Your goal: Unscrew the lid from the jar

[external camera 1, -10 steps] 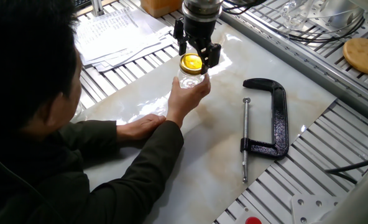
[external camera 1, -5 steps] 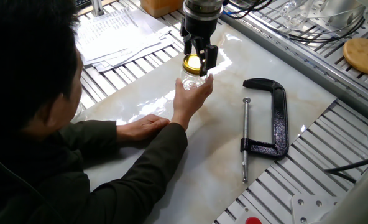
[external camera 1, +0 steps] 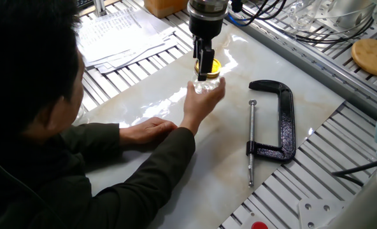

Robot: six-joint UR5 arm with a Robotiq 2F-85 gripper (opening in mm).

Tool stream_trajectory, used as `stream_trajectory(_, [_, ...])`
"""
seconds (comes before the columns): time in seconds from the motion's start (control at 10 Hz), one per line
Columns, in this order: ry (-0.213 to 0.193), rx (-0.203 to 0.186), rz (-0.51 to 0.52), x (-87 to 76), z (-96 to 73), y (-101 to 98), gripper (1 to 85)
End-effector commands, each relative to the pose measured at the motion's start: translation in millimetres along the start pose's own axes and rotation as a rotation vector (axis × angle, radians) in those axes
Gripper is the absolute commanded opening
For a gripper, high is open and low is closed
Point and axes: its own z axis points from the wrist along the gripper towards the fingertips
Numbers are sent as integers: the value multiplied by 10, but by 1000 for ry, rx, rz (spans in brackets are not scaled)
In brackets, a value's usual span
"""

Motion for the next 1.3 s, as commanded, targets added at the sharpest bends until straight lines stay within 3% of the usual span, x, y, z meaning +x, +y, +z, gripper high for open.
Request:
stream_trajectory(0.0, [-23, -6, 117, -68, -12, 6, 850])
stream_trajectory(0.7, [-13, 8, 188, 50, 1, -55, 850])
stream_trajectory(0.9, [-16, -8, 191, 113, -11, -4, 850])
stream_trajectory(1.2, [-9, 5, 189, 235, 14, -20, 850])
